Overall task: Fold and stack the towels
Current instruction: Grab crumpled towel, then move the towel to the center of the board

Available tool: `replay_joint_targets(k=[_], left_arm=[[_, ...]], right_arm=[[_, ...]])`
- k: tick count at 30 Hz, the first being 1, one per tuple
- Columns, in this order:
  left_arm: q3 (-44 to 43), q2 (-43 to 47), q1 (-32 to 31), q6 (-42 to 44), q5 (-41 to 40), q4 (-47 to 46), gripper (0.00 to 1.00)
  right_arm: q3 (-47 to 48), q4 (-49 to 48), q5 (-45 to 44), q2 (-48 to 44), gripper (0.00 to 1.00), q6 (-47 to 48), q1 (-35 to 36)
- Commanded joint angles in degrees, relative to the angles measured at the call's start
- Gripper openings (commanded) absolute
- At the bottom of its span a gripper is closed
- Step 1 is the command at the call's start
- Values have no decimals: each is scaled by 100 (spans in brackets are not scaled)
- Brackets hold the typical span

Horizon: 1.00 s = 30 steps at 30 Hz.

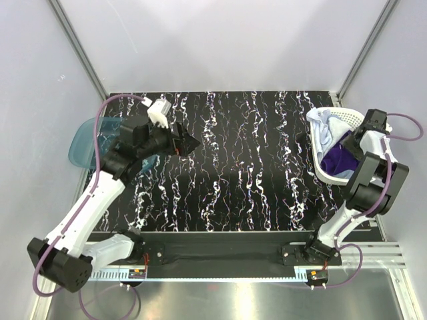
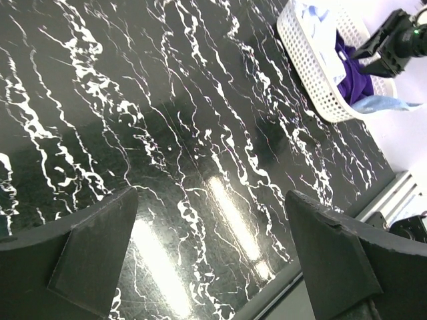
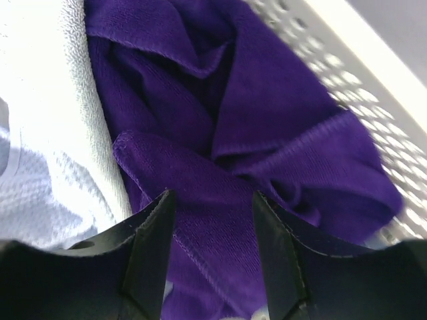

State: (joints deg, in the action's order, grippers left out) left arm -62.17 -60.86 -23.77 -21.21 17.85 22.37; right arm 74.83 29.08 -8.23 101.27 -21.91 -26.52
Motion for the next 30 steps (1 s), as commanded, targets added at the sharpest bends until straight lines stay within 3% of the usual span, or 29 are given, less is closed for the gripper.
replay_joint_targets(k=[1,7,8,10,17,21,22,24,26,27,30], left_arm=[[-453,-372,13,38,351,3,99],[-718,-550,13,-146,457,31,99],[-630,-515,13,-207,457,-22,99],[-507,-445,13,-278,439,-214,99],[-348,-269,13,-393,308,-172,99],[-471,-408,205,-462,692,-66,99],[-637,-470,284,-498,1033,-66,99],[-874,-567,512,-489,1142,187,99],[-1216,-620,619,-341,888,442,99],[-1288,-611,724,-305,765,609,99],[-1412,-480,917,-383,493,768,99]], right_arm=[[128,-482,612,287,56,205,-46],[480,-210,323,534,24,249,-46],[593,-105,348,482,12,223,-46],[848,167,314,262,0,144,-46],[2165,1186,461,-836,0,90,-37],[2720,1118,2190,-1259,0,-172,-2],[2869,1074,2803,-1329,0,-304,163],[3615,1125,3037,-1339,0,-332,611],[4744,1571,3020,-1077,0,-113,1512],[5117,1705,3429,-962,0,-120,1745],[5657,1812,3951,-776,0,-418,2597]])
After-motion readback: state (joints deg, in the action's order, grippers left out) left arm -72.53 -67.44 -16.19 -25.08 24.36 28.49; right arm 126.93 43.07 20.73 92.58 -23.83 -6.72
